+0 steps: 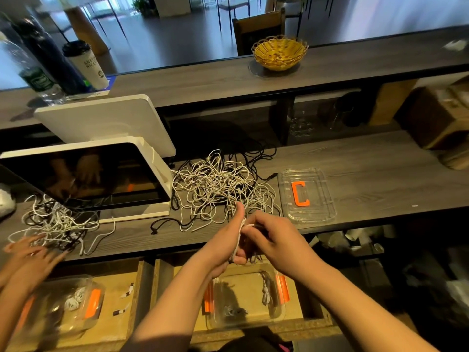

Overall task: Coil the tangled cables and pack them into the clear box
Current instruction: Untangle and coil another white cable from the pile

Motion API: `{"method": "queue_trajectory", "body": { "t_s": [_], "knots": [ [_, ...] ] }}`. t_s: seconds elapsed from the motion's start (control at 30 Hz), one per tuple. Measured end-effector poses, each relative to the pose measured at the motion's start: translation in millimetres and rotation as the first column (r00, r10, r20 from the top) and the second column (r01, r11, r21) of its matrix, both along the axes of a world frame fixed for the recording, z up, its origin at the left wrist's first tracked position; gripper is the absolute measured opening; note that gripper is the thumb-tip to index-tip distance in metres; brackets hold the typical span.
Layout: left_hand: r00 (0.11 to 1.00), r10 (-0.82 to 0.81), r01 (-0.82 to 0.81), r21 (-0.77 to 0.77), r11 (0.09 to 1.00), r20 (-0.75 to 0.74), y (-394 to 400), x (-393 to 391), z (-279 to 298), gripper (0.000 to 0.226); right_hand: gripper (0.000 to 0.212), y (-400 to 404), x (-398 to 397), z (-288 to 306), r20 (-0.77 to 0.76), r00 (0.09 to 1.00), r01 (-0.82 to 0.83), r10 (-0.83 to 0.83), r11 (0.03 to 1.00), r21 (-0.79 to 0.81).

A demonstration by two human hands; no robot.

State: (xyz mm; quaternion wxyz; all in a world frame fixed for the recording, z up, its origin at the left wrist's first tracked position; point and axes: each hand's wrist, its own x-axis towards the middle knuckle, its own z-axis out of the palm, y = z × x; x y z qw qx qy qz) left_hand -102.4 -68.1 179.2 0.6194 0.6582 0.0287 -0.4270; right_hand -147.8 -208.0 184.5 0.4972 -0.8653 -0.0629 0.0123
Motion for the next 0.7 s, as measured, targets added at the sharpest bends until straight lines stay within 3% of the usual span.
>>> {"method": "queue_trajectory", "body": {
  "t_s": [0.13, 0.23, 0.37, 0.43, 0.53, 0.6, 0.7],
  "knots": [
    [0.986, -0.159, 0.156, -0.056, 0.986, -0.053, 3, 3, -4, 0.069, 0.008, -11, 4, -6, -0.010, 0.997, 0.074, -0.074, 0.997, 0.014],
    [0.960, -0.263, 0.259, -0.056, 0.964, -0.094, 7, 4, -6, 0.082, 0.010, -20, 8, -8, 0.017, 0.984, 0.178, -0.178, 0.984, 0.009],
    [0.836, -0.544, 0.534, 0.124, 0.836, 0.069, 10, -5, -8, 0.057, 0.012, -29, 11, -7, -0.030, 0.985, 0.170, -0.169, 0.985, 0.037],
    [0.796, -0.598, 0.571, 0.211, 0.794, 0.096, 11, -10, -10, 0.065, 0.012, -28, 10, -8, -0.052, 0.990, 0.130, -0.128, 0.991, 0.040],
    [0.874, -0.474, 0.453, 0.174, 0.874, 0.107, 9, -13, -5, 0.056, 0.012, -29, 9, -10, -0.104, 0.984, 0.164, -0.148, 0.971, 0.173],
    [0.942, -0.262, 0.242, 0.117, 0.963, 0.208, 10, -10, -3, 0.047, 0.015, -35, 10, -11, -0.203, 0.965, 0.217, -0.168, 0.944, 0.248],
    [0.959, -0.025, 0.032, -0.019, 0.999, 0.284, 14, -7, -7, 0.055, 0.022, -33, 10, -13, -0.330, 0.940, 0.191, -0.086, 0.935, 0.298]
  ]
}}
